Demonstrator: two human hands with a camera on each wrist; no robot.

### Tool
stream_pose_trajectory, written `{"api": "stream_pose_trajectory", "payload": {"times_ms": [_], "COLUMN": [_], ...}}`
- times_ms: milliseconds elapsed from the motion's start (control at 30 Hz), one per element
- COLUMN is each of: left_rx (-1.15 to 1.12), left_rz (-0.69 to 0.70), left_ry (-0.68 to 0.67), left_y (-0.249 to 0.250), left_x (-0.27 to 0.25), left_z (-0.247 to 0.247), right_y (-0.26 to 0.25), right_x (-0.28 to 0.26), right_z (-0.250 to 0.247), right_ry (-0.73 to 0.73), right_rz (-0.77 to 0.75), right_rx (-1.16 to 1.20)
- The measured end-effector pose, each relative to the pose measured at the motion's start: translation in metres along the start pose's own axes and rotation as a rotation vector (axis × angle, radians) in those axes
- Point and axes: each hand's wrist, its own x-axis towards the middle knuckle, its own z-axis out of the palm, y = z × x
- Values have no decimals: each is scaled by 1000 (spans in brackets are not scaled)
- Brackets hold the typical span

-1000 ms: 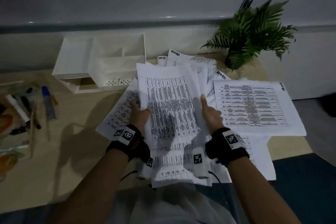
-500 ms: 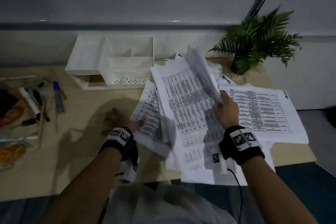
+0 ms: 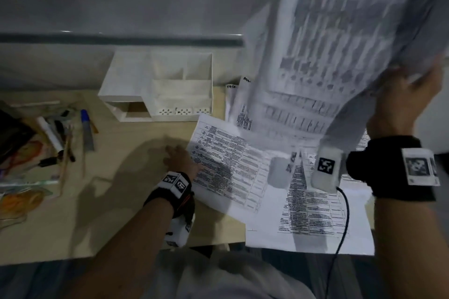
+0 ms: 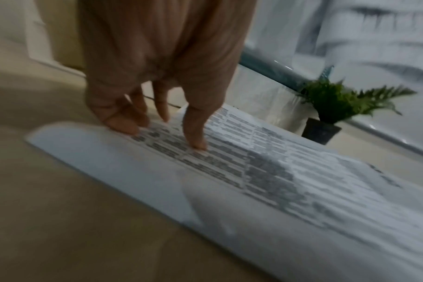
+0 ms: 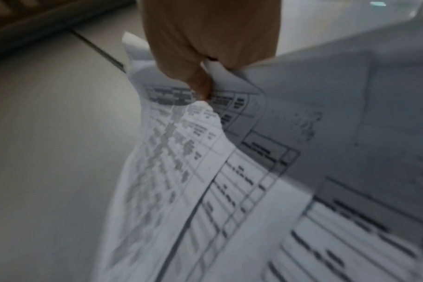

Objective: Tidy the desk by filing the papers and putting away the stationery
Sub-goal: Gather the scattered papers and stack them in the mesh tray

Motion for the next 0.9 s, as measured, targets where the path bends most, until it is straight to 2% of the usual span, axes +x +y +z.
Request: {"api": "stream_pose_trajectory", "payload": {"times_ms": [33,67,133,200,267,333,400,467,567,633,700,800,900], "left_rx": [53,102,156,198,198,79,-130,-184,-190,-358,-546,-796,-867], "left_rz": [101,216,323,339,328,138,-95,-204,-152,-107,-86,-108,-68], "left_ry": [-14,-40,-113,-53,138,245,268,223,66,-1,-57,-173,-206], "left_y": [-5,-10,-20,-26,-30,-32,-36,-40,-44,-47,-52,-53,-55], "left_x": [3,3,2,-1,-1,2,1,2,11,21,23,-2,-22], "left_z": [0,-1,-6,-11,-12,-10,-10,-10,-13,-14,-17,-22,-15], "right_y": [11,19,44,71,90,104,110,109,102,102,104,106,110], "right_x": [-2,-7,-23,-44,-68,-87,-100,-112,-129,-136,-140,-141,-142], "right_z": [3,8,17,26,33,35,36,40,45,46,44,37,36], "right_ry": [-64,-188,-521,-840,-1122,-1274,-1303,-1302,-1351,-1327,-1203,-984,-873], "right_rz": [99,192,349,528,604,567,586,610,673,688,725,760,750], "right_rx": [-19,-90,-376,-528,-622,-783,-802,-766,-665,-606,-531,-468,-503]}}
